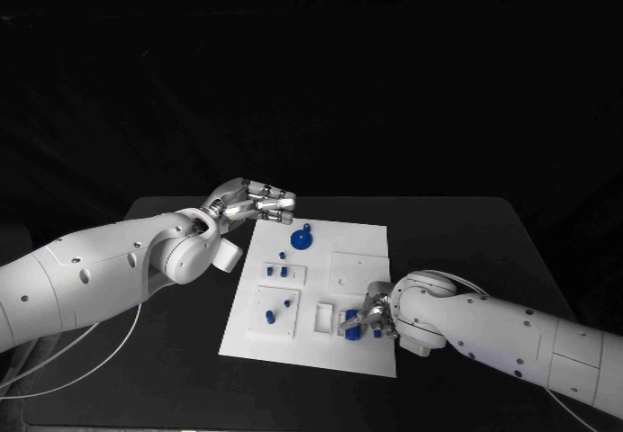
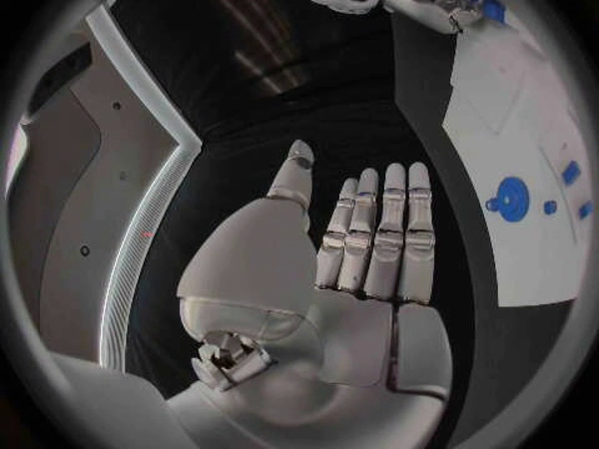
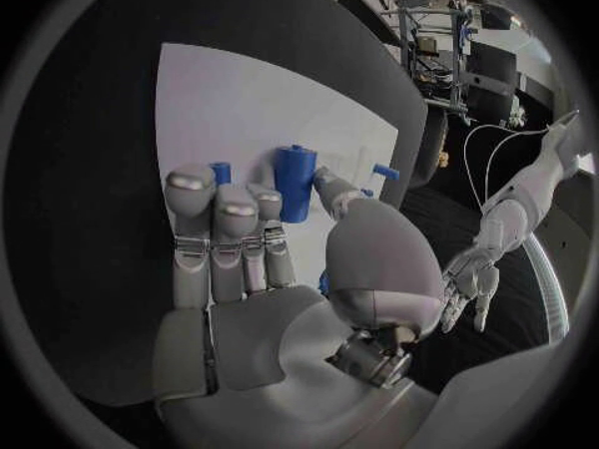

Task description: Assemble the parts on the task board

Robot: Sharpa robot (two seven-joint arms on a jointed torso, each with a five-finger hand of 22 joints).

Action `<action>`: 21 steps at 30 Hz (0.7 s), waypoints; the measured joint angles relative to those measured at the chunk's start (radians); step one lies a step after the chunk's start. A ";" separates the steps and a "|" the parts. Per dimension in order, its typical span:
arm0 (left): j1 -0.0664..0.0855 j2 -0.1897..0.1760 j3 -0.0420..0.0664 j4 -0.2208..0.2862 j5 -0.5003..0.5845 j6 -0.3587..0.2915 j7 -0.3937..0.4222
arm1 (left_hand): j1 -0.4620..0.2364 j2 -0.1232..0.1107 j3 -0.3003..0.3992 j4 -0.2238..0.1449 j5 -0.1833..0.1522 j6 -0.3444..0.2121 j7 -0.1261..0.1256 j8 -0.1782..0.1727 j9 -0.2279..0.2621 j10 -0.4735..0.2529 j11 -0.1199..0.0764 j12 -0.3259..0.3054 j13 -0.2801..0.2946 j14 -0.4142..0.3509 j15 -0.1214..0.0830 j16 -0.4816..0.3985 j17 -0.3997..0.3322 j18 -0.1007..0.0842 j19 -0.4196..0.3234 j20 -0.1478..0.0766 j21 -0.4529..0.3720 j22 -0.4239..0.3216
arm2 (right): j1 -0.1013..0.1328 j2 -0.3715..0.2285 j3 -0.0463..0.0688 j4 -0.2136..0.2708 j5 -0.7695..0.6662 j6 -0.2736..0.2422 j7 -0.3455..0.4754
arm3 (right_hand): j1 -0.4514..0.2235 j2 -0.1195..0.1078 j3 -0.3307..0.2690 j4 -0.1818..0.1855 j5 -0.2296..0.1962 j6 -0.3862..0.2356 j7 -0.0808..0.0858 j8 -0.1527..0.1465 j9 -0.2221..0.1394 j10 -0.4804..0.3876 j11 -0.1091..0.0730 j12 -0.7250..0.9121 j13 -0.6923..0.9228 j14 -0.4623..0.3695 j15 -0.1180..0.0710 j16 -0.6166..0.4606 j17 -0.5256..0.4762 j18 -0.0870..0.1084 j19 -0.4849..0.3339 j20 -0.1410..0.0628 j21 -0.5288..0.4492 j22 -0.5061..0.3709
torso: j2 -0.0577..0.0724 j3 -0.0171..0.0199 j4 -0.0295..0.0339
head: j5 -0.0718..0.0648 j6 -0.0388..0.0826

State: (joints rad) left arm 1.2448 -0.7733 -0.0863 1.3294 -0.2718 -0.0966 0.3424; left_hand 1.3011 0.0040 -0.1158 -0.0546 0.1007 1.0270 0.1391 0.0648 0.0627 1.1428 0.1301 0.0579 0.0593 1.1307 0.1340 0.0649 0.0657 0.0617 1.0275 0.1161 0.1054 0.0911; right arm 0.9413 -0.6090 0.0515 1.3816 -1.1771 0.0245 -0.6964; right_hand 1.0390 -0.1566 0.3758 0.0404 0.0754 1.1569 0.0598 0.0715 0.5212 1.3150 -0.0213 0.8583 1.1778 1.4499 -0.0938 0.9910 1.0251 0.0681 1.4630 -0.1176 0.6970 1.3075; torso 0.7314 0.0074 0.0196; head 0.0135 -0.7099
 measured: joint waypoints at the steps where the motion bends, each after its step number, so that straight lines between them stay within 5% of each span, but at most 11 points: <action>1: 0.000 0.000 0.000 0.000 0.000 0.000 0.000 | 0.000 0.000 0.000 0.000 0.000 0.000 0.000 0.000 0.000 0.000 0.000 0.000 0.000 0.000 0.000 0.000 0.000 0.000 0.000 0.000 0.000 0.000 | 0.000 0.001 -0.001 -0.001 0.001 -0.001 0.001 | 0.000 0.000 -0.006 -0.008 0.021 0.000 0.000 0.000 0.007 0.000 0.000 0.000 -0.001 0.000 0.000 0.000 0.000 0.000 0.000 0.000 0.000 0.000 | 0.000 -0.0001 -0.0004 | 0.000 0.000; 2: 0.000 0.000 0.000 0.000 0.000 0.001 0.000 | 0.000 0.000 0.000 0.000 0.000 0.000 0.000 0.000 0.000 0.000 0.000 0.000 0.000 0.000 0.000 0.000 0.000 0.000 0.000 0.000 0.000 -0.001 | 0.000 0.001 -0.002 -0.003 0.002 -0.003 0.003 | 0.002 0.002 -0.013 -0.017 0.036 0.000 0.000 0.000 0.042 -0.002 -0.002 0.000 -0.002 0.000 0.000 0.000 0.000 0.000 0.000 0.000 0.000 0.000 | 0.000 -0.0001 -0.0005 | 0.000 0.001; 5: 0.000 0.001 0.000 0.000 0.000 0.002 -0.001 | 0.000 0.000 0.000 0.000 0.000 0.000 0.000 0.000 0.000 -0.004 0.004 0.000 0.000 0.000 0.000 0.000 0.000 0.000 0.000 0.000 0.000 -0.001 | 0.000 0.001 -0.003 -0.005 0.003 -0.008 0.006 | 0.003 0.003 -0.039 -0.043 0.076 0.000 0.000 0.000 0.070 -0.009 -0.002 -0.008 -0.007 -0.001 0.002 0.000 0.001 0.000 0.004 0.004 0.000 0.000 | 0.000 0.0000 -0.0006 | -0.001 0.002; 9: 0.000 0.001 0.000 0.000 0.000 0.003 -0.002 | 0.000 0.000 0.000 0.000 0.005 0.000 0.000 0.000 0.000 -0.004 0.004 0.000 0.000 0.000 0.000 0.000 0.000 0.000 0.000 0.000 0.000 -0.001 | 0.000 0.000 -0.005 -0.005 0.002 -0.015 0.009 | 0.004 0.001 -0.065 -0.068 0.201 -0.002 0.001 0.000 0.081 -0.013 -0.002 -0.015 -0.014 -0.002 0.002 0.000 0.004 0.000 0.004 0.004 0.000 0.000 | 0.000 0.0009 -0.0005 | -0.001 0.002; 18: 0.000 0.001 -0.001 0.001 0.000 0.005 -0.005 | 0.000 0.000 0.000 0.000 0.005 0.000 0.000 0.000 0.000 -0.004 0.004 0.000 0.000 0.000 0.000 0.000 0.000 0.000 0.000 0.000 0.000 -0.003 | -0.003 -0.010 -0.008 0.010 0.000 -0.044 0.012 | 0.011 -0.005 -0.097 -0.100 0.364 -0.007 0.007 0.000 0.112 -0.016 -0.005 -0.010 -0.013 0.000 0.003 0.000 0.016 0.000 0.004 0.004 0.018 0.000 | 0.000 0.0010 -0.0002 | -0.003 0.002; 21: 0.000 0.000 -0.001 0.001 0.000 0.005 -0.006 | 0.000 0.000 0.000 0.000 0.005 0.000 0.000 0.000 0.000 -0.004 0.004 0.000 0.000 0.000 0.000 0.000 0.000 0.000 0.000 0.000 0.000 -0.003 | -0.005 -0.022 -0.010 0.025 0.008 -0.061 0.015 | 0.010 -0.005 -0.107 -0.110 0.389 -0.015 0.010 -0.009 0.112 -0.023 -0.008 -0.010 -0.012 0.000 0.003 0.000 0.020 0.000 0.004 0.004 0.025 0.000 | 0.000 0.0010 -0.0005 | -0.003 0.003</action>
State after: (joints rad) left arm 1.2449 -0.7732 -0.0872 1.3300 -0.2716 -0.0913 0.3366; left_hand 1.3011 0.0040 -0.1158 -0.0546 0.1053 1.0270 0.1391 0.0648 0.0627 1.1393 0.1338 0.0579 0.0593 1.1308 0.1340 0.0649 0.0658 0.0617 1.0274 0.1160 0.1054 0.0881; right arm 0.9363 -0.6311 0.0417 1.4063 -1.1688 -0.0363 -0.6818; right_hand 1.0491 -0.1611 0.2693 -0.0695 0.4649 1.1422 0.0699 0.0628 0.6332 1.2924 -0.0289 0.8485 1.1654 1.4496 -0.0903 0.9911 1.0446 0.0680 1.4666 -0.1140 0.7223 1.3074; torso 0.7314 0.0083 0.0191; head 0.0104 -0.7070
